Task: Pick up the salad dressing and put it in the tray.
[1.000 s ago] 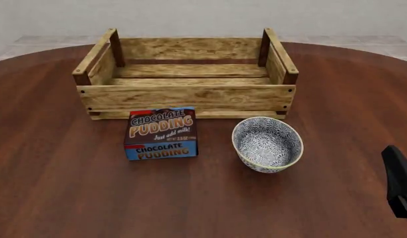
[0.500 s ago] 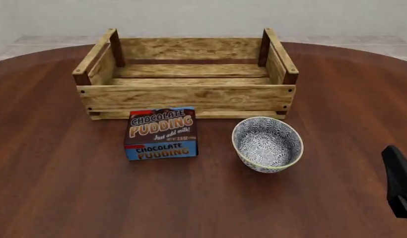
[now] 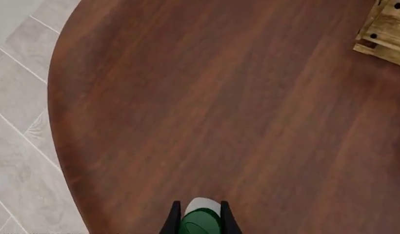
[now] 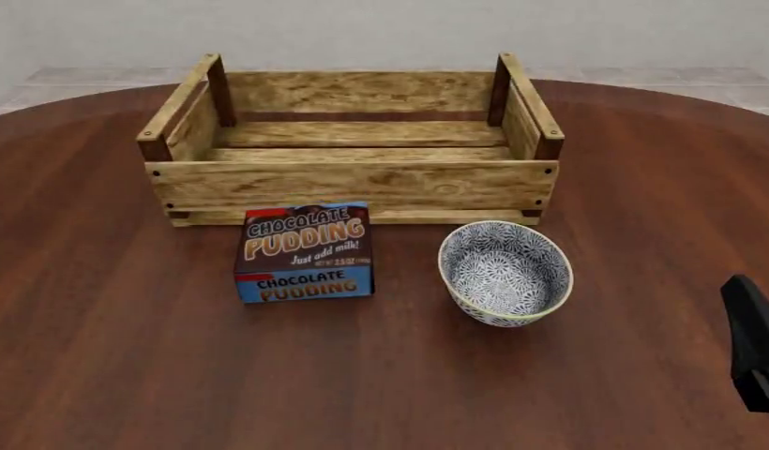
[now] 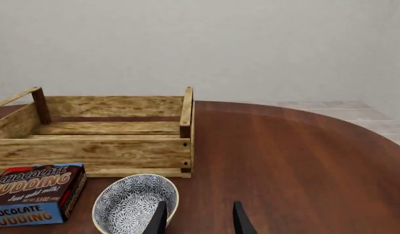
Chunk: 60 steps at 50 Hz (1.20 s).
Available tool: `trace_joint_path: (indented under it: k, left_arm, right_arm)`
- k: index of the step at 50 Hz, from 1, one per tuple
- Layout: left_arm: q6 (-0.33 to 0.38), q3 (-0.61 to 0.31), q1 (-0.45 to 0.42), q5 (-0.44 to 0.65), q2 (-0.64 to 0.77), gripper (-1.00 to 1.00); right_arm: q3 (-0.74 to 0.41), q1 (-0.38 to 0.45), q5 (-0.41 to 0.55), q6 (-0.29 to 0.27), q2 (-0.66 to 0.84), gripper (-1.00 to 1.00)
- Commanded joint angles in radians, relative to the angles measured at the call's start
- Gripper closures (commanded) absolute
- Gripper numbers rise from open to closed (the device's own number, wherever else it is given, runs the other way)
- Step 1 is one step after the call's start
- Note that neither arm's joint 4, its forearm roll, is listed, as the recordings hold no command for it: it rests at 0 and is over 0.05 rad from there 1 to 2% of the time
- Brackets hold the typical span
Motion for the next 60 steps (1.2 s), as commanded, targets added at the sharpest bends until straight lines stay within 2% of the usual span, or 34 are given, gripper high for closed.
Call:
trace_joint_path:
  k: [1,16,25,29,37,39,45,51,60]
  left_arm:
    - [0.000,0.001,-0.002,0.009,-0.004,1.00]
    - [-0.002,-0.035,-0.025,0.073,-0.063,1.00]
    - [-0.028,-0.156,-0.076,0.162,-0.121,1.00]
    - [-0.027,-0.183,-0.094,0.175,-0.130,1.00]
    - [-0.040,-0.267,-0.162,0.221,-0.161,1.00]
    - [-0.066,-0.287,-0.174,0.218,-0.152,1.00]
    - [-0.095,-0.318,-0.226,0.223,-0.143,1.00]
    - [-0.084,-0.324,-0.261,0.201,-0.118,1.00]
    - [-0.116,-0.419,-0.390,0.184,-0.037,1.00]
  right_arm:
    - [0.000,0.000,0.000,0.000,0.000,-1.00]
    - [0.000,0.000,0.000,0.000,0.000,-1.00]
    - [0.000,0.000,0.000,0.000,0.000,-1.00]
    - [0.000,0.000,0.000,0.000,0.000,-1.00]
    - [0.000,0.000,0.000,0.000,0.000,-1.00]
    - [0.000,0.000,0.000,0.000,0.000,-1.00]
    - [0.000,0.000,0.000,0.000,0.000,-1.00]
    - [0.000,0.000,0.000,0.000,0.000,-1.00]
    - [0.000,0.000,0.000,0.000,0.000,-1.00]
